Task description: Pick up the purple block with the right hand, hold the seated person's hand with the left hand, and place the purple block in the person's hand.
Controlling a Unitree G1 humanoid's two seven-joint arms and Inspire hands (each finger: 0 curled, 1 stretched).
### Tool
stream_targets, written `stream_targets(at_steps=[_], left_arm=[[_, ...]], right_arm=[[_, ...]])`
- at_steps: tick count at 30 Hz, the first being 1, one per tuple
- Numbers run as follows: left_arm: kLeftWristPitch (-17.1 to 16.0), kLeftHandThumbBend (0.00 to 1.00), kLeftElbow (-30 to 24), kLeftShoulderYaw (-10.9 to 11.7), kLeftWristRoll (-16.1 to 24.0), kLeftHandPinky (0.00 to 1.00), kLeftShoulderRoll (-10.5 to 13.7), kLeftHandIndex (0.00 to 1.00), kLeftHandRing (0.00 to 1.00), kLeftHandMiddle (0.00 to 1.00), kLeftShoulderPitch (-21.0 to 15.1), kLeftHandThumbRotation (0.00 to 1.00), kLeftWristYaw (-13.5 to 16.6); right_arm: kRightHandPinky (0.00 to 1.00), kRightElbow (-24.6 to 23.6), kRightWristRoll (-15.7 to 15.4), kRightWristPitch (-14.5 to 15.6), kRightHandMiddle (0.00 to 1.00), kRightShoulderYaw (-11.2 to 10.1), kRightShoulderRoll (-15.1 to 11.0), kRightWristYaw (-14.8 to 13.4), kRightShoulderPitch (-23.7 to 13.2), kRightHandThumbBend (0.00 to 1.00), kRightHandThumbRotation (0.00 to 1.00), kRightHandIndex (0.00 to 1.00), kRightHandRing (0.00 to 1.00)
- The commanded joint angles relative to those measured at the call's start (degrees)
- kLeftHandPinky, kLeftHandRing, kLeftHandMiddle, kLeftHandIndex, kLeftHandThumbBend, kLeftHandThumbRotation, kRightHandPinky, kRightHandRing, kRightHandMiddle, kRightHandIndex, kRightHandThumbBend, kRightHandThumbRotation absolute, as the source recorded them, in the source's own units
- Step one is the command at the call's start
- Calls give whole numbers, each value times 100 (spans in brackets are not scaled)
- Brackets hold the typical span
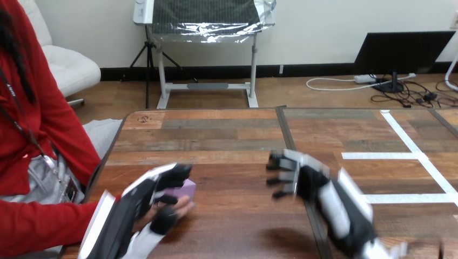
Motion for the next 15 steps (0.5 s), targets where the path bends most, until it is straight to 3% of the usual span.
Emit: stream_targets(at_steps=[1, 8, 15], left_arm=[[-396, 82, -294, -57, -649, 79, -253, 76, 80, 79, 146, 100, -60], [-558, 75, -287, -76, -829, 79, -394, 76, 80, 78, 258, 100, -107], [-424, 75, -430, -117, -1054, 77, -542, 76, 80, 78, 378, 100, -142]], right_arm=[[85, -1191, 295, 309, 87, 68, 296, 19, 589, 85, 100, 89, 86], [89, -1656, 316, 551, 90, 88, 458, -84, 973, 89, 100, 91, 89], [93, -2029, 220, 791, 90, 70, 566, -244, 1168, 89, 100, 91, 89]])
